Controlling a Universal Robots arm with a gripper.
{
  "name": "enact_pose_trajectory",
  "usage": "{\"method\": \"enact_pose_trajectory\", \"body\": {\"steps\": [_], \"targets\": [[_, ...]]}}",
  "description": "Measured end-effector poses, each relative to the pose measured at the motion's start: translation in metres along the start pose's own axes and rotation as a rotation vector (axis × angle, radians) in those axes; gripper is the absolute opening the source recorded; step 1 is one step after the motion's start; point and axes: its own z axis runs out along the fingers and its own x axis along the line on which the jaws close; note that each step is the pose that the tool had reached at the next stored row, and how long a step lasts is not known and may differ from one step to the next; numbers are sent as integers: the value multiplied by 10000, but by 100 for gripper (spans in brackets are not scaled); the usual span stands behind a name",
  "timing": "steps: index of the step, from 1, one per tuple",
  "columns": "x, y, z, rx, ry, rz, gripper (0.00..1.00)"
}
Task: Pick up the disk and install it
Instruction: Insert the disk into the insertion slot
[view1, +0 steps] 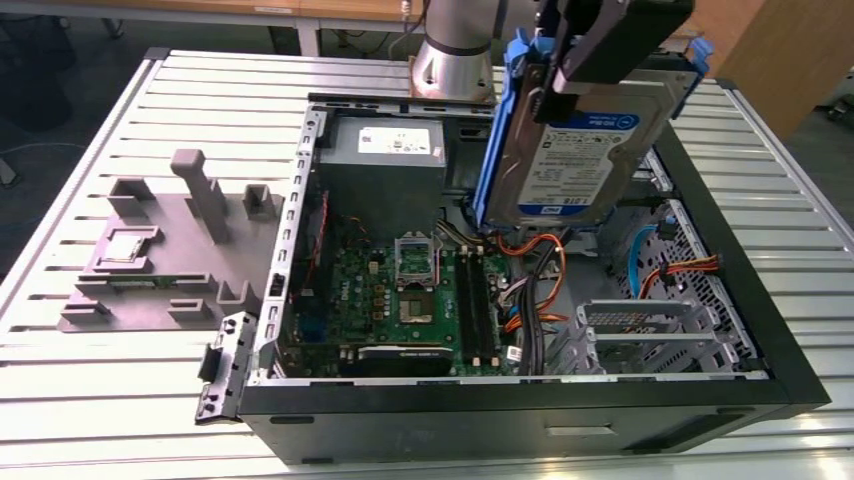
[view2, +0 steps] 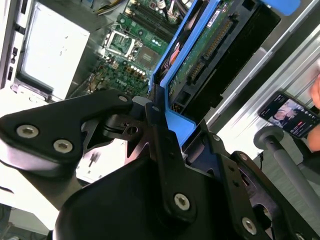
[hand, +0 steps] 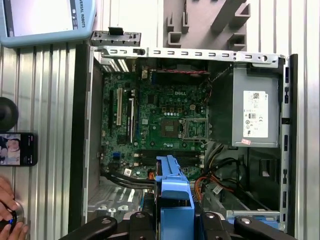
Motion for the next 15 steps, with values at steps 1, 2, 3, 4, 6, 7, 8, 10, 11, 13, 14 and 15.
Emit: {"method": "enact_pose_trajectory", "body": {"steps": [1,2,3,4,6,7,8,10,11,13,14,15], "targets": [[5,-25,2,1,-1,0,36],[8,-55,4,1,-2,1,36],[10,-86,4,0,2,1,36],[16,-109,6,0,0,1,36],[41,-129,12,0,0,1,36],[62,-132,14,0,0,1,36],[86,-133,17,1,-1,1,36],[140,-133,21,0,1,2,36],[166,-133,24,0,0,2,36],[217,-133,28,0,0,2,36],[241,-134,30,0,-1,2,36],[258,-134,31,0,-1,1,36]]}}
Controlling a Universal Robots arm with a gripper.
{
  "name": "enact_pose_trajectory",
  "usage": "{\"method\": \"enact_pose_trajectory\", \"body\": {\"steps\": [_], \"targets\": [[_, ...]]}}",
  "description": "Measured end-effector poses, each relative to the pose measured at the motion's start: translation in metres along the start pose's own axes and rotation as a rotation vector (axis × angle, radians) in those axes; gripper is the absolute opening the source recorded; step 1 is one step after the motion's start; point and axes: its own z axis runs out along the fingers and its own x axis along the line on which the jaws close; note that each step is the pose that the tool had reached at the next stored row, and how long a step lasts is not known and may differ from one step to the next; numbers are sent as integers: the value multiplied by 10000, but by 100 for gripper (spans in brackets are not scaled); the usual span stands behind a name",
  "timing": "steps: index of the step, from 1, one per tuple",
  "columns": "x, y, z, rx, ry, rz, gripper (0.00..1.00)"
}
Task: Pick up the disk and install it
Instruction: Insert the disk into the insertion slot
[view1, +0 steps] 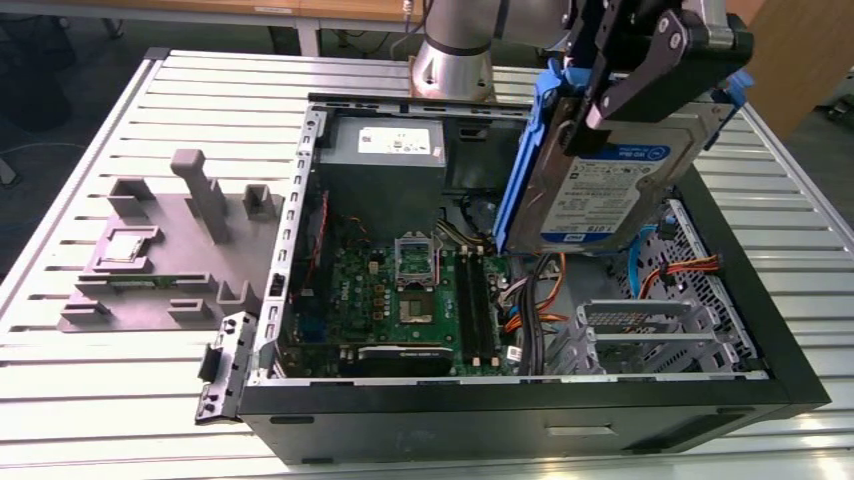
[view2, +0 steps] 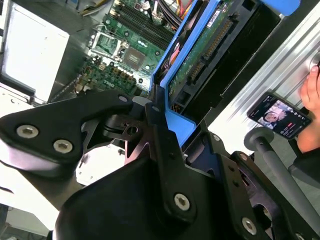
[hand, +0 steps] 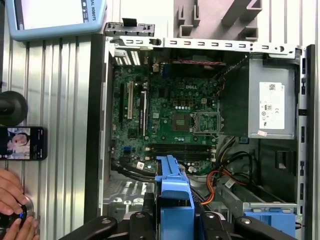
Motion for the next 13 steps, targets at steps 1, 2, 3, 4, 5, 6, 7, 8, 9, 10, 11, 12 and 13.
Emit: {"method": "enact_pose_trajectory", "body": {"steps": [1,2,3,4,5,6,7,8,9,10,11,12,13], "targets": [[13,-1,1,0,0,0,36],[19,0,2,0,1,2,36],[19,-1,3,0,0,2,36],[19,-2,2,0,1,2,36],[19,-2,2,0,1,1,36],[19,-2,2,-1,2,0,36],[19,-2,2,0,1,1,36],[19,-2,3,-1,1,1,36],[19,-2,2,-1,2,1,36],[19,-2,3,-1,1,0,36],[19,-2,2,-1,2,1,36],[20,-2,3,0,2,1,36],[20,-2,3,0,2,1,36]]}}
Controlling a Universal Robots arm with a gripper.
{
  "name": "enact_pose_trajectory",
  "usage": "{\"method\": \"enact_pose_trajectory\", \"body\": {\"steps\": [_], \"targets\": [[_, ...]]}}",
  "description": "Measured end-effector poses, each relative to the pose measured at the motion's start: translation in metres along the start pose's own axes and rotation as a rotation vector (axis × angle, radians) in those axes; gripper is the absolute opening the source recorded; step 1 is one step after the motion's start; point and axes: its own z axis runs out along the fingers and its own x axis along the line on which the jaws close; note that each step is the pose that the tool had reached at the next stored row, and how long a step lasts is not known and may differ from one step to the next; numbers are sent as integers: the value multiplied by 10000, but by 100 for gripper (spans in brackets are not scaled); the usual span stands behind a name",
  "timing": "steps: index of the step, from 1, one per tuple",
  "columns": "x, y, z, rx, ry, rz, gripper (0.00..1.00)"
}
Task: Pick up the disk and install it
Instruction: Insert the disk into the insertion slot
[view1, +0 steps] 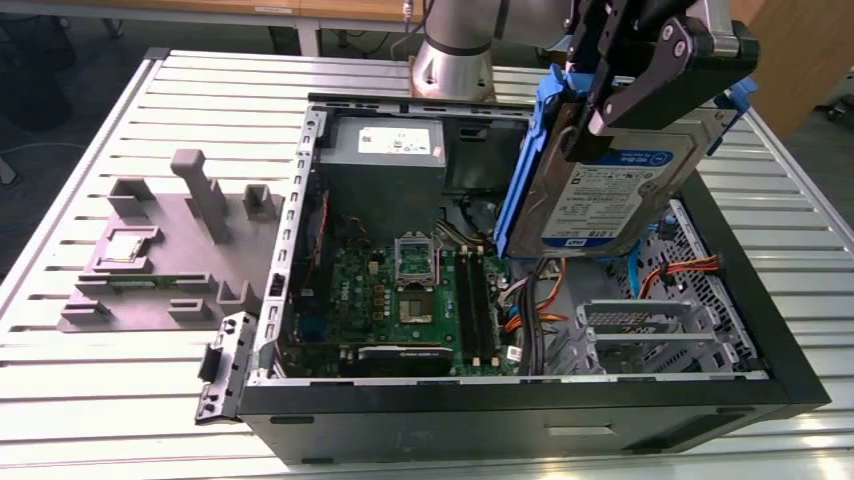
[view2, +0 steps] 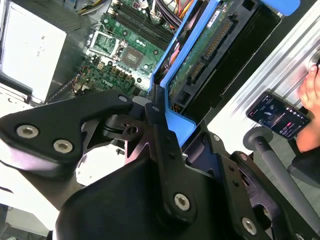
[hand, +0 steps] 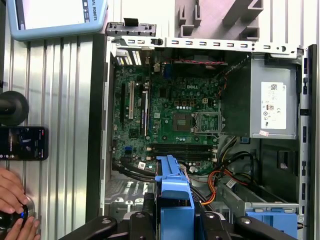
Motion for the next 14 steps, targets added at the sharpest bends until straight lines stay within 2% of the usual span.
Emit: {"method": "enact_pose_trajectory", "body": {"steps": [4,7,14], "targets": [[0,-3,1,1,3,0,36],[1,-37,5,2,8,51,36],[16,-179,52,3,9,91,36]]}}
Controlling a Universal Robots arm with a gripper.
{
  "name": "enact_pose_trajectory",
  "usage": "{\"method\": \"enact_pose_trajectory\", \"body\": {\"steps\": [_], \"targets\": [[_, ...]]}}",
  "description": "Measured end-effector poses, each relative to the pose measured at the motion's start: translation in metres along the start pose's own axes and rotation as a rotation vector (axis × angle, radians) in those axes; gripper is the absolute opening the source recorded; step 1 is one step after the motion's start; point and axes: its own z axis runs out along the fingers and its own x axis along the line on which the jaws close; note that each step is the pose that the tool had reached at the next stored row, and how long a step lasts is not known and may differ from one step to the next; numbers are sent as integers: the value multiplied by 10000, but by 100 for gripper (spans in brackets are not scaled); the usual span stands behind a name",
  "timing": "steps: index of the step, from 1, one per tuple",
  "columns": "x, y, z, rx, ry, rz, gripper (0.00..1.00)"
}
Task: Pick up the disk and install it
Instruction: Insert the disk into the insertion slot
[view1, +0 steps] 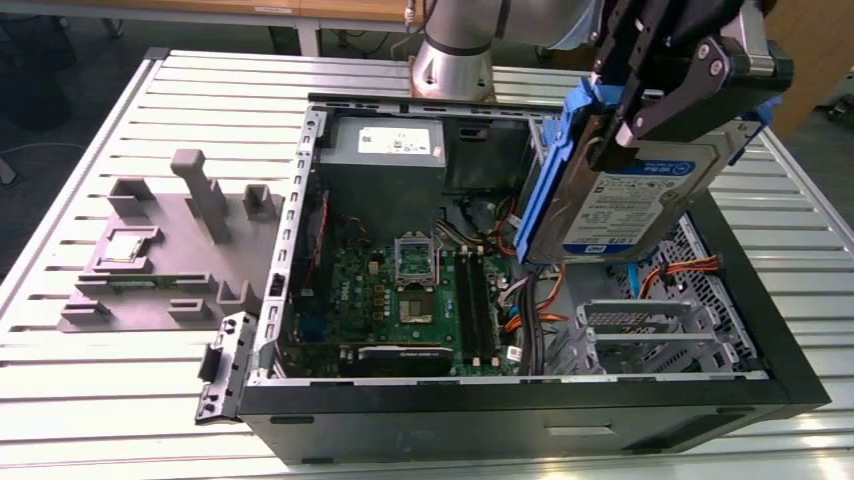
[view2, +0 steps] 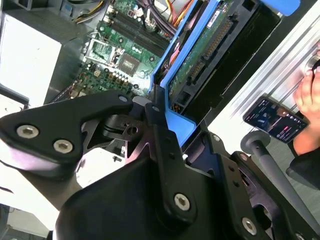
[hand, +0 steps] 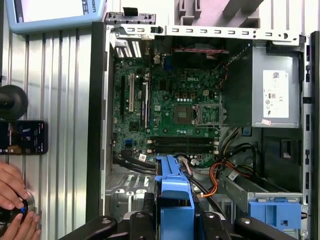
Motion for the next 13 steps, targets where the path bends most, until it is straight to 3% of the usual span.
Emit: {"method": "enact_pose_trajectory", "body": {"steps": [7,13], "targets": [[59,-91,67,1,-1,5,36],[64,-100,69,-4,11,15,36]]}}
